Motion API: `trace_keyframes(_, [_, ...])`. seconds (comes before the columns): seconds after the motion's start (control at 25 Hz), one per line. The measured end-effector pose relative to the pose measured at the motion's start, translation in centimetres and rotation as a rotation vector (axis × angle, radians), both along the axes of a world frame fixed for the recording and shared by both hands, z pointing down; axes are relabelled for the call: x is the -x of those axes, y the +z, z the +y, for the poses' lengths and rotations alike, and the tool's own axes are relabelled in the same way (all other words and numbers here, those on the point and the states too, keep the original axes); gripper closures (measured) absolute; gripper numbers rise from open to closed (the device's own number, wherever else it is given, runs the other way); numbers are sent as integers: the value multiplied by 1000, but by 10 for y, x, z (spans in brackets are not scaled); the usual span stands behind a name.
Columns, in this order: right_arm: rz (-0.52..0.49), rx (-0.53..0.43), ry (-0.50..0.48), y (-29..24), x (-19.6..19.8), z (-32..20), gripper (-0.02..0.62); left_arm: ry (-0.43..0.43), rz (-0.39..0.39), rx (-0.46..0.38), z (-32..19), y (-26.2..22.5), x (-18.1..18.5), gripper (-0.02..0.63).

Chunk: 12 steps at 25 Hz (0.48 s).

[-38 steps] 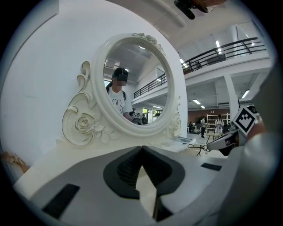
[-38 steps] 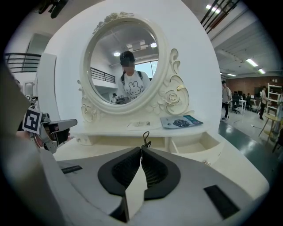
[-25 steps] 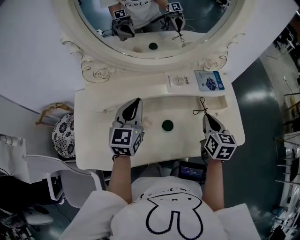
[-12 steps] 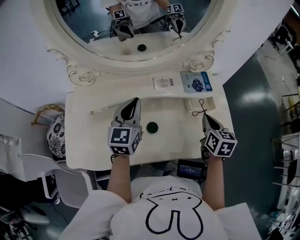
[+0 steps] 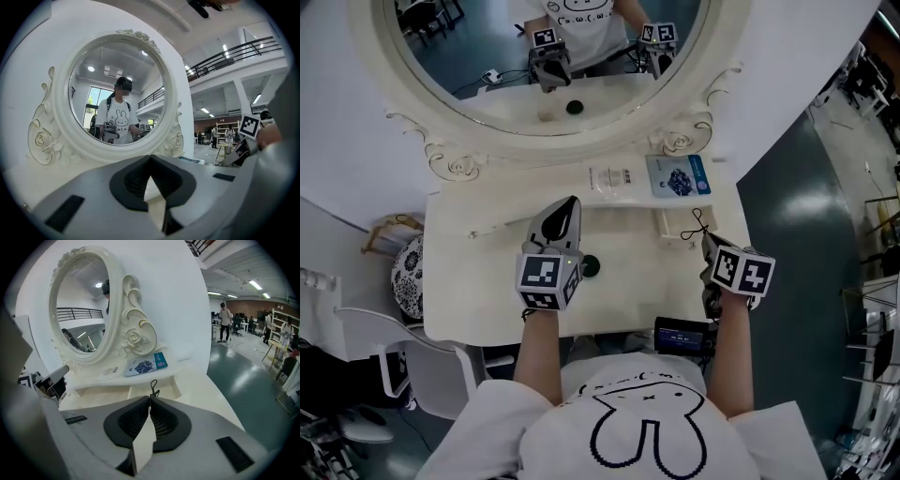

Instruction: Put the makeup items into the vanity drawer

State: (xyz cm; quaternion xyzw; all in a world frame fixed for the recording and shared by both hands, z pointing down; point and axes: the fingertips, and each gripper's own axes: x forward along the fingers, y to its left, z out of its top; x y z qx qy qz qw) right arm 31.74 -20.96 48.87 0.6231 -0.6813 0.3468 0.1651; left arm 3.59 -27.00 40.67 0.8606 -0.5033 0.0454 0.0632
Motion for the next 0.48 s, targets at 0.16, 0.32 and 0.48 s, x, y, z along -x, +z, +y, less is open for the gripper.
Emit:
trace_keyframes(0.16, [-3, 31, 19, 6, -10, -12, 569, -16, -10, -5, -8, -2, -1, 584])
trace_keyframes(0.32, [-8, 73, 6, 13, -15, -23, 569, -40, -16, -3, -18, -1, 1, 584])
trace_keyframes(0.48, [-8, 86, -7, 19, -19, -36, 569, -60, -20, 4, -25, 2, 0, 584])
